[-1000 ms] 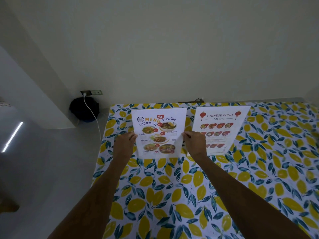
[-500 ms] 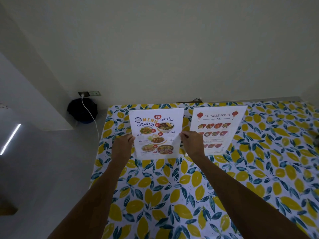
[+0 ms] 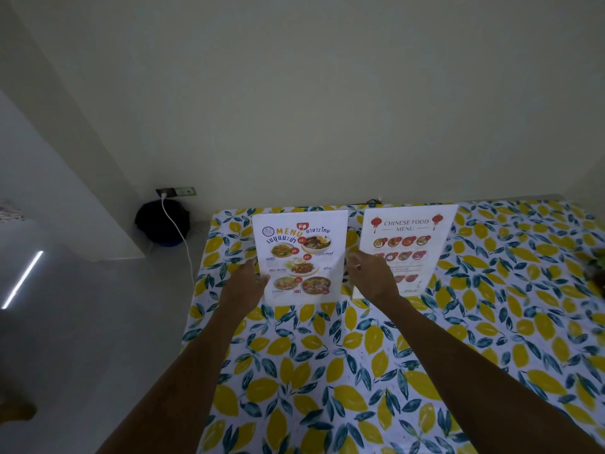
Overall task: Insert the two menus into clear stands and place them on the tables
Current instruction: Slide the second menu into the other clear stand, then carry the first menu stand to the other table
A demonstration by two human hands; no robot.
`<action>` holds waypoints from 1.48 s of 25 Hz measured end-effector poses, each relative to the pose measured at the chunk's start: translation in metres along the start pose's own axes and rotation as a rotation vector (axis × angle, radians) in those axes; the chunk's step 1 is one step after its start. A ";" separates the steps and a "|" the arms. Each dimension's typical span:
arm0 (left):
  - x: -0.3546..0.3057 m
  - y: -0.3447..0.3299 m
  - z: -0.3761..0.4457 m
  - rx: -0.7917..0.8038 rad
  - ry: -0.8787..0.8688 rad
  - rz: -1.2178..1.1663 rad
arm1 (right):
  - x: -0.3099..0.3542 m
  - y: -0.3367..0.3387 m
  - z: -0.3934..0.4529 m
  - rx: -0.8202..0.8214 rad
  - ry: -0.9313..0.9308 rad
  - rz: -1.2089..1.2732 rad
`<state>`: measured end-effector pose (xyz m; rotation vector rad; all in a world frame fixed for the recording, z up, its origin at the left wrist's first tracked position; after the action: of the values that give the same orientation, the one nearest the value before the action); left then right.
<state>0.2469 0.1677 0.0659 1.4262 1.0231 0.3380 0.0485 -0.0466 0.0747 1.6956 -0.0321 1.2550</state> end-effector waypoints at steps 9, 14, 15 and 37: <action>-0.029 -0.007 -0.065 -0.067 -0.222 0.353 | 0.006 0.053 -0.085 0.073 0.000 -0.331; -0.080 -0.023 -0.079 -0.058 -0.312 0.377 | -0.016 0.092 -0.111 0.062 -0.063 -0.430; -0.089 -0.027 -0.078 -0.046 -0.322 0.361 | -0.024 0.099 -0.112 0.051 -0.075 -0.433; -0.226 -0.118 0.011 -0.018 0.059 -0.002 | -0.197 0.134 0.020 0.082 -0.192 0.109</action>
<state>0.0855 -0.0280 0.0412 1.4058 1.0665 0.3889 -0.0995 -0.2268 0.0203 1.9030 -0.1924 1.1827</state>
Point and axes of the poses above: each hand's wrist, its own z-axis towards the middle knuckle, its own y-axis out of the back of the hand, x = y × z, the point moved 1 cm from there along z, towards the middle knuckle, and after that the axes turned 13 degrees about z, right-handed, at the moved point
